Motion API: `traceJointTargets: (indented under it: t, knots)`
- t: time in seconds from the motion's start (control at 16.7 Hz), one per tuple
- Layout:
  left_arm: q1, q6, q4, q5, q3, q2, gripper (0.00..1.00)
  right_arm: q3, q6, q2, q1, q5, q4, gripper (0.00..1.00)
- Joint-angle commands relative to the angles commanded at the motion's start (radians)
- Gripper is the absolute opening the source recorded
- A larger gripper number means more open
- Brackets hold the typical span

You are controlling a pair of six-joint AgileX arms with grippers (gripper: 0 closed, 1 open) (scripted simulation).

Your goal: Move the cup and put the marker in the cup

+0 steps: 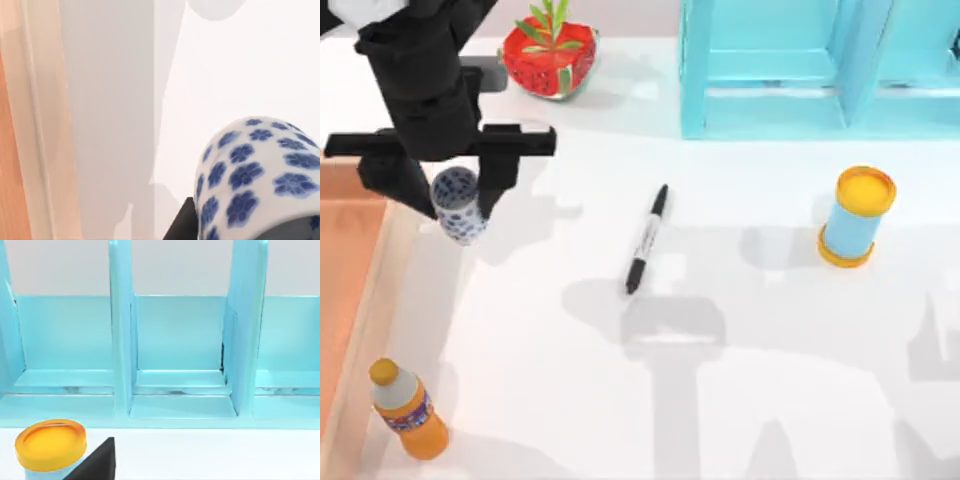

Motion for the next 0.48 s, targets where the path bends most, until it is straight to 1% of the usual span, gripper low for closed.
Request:
traceJointTargets:
  t: [0.18,0.48]
  knots:
    - [-0.061,-0.059,0.078,0.0,-0.01,0.072,0.0,0.0,0.0,0.0,0.0,0.0,0.0,1.0]
    - [-0.061,-0.061,0.084,0.001,-0.013,0.077,0.0,0.0,0.0,0.0,0.0,0.0,0.0,1.0]
